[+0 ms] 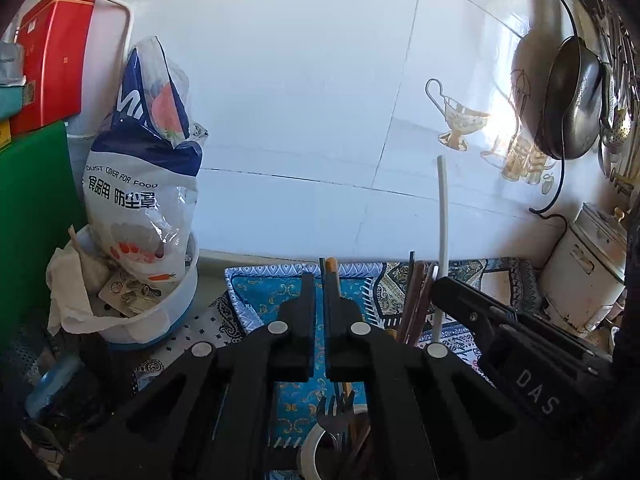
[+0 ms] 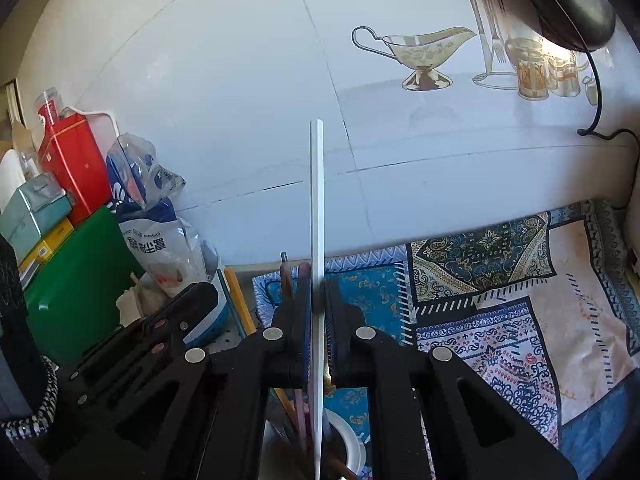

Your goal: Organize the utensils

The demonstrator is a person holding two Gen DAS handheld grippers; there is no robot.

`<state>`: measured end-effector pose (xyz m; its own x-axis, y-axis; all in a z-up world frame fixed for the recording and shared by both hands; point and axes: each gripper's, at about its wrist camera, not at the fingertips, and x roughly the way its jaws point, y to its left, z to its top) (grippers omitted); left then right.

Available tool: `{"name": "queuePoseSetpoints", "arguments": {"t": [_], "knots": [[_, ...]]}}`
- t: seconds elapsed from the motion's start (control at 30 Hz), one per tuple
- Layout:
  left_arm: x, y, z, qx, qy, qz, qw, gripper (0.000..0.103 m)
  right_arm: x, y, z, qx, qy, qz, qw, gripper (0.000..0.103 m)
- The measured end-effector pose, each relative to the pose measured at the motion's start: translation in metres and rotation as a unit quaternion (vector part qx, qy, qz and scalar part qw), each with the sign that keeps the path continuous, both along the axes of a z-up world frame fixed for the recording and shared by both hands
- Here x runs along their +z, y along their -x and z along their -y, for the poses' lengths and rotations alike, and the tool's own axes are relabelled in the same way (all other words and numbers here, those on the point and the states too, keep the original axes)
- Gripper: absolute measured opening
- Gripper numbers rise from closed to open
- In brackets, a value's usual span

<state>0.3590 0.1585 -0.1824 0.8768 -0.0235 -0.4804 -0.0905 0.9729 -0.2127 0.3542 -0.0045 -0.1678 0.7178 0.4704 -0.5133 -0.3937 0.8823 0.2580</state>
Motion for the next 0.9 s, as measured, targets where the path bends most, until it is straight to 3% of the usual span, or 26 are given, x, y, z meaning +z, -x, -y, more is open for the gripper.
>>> {"name": "queuePoseSetpoints", "arguments": {"t": [0.2, 0.37, 0.6, 0.7, 0.77, 0.9], "knots": [[-0.001, 0.010, -0.034, 0.028, 0.013, -0.063, 0.9975, 0.001, -0.005, 0.005, 0.002, 0.007, 0.005, -0.007, 1.000, 0.006], [-0.023, 0.018, -0.068, 0.047, 0.039, -0.139, 0.9884, 0.002, -0.004, 0.004, 0.007, 0.021, 0.015, -0.025, 0.999, 0.006], [-0.064, 0.010, -0.051, -0.009, 0.028, -0.233, 0.9719, 0.009, 0.019, 0.001, 0.040, 0.026, 0.024, -0.055, 0.998, 0.006], [-0.081, -0.004, -0.040, -0.040, 0.025, -0.265, 0.9631, 0.012, 0.025, -0.009, 0.065, 0.015, 0.040, -0.077, 0.996, 0.017], [-0.098, -0.017, -0.038, -0.056, 0.036, -0.290, 0.9547, 0.013, 0.022, -0.017, 0.085, -0.001, 0.054, -0.097, 0.994, 0.032], [-0.122, -0.035, -0.043, -0.056, 0.041, -0.326, 0.9428, 0.013, -0.004, -0.030, 0.119, -0.037, 0.081, -0.152, 0.984, 0.035]]}}
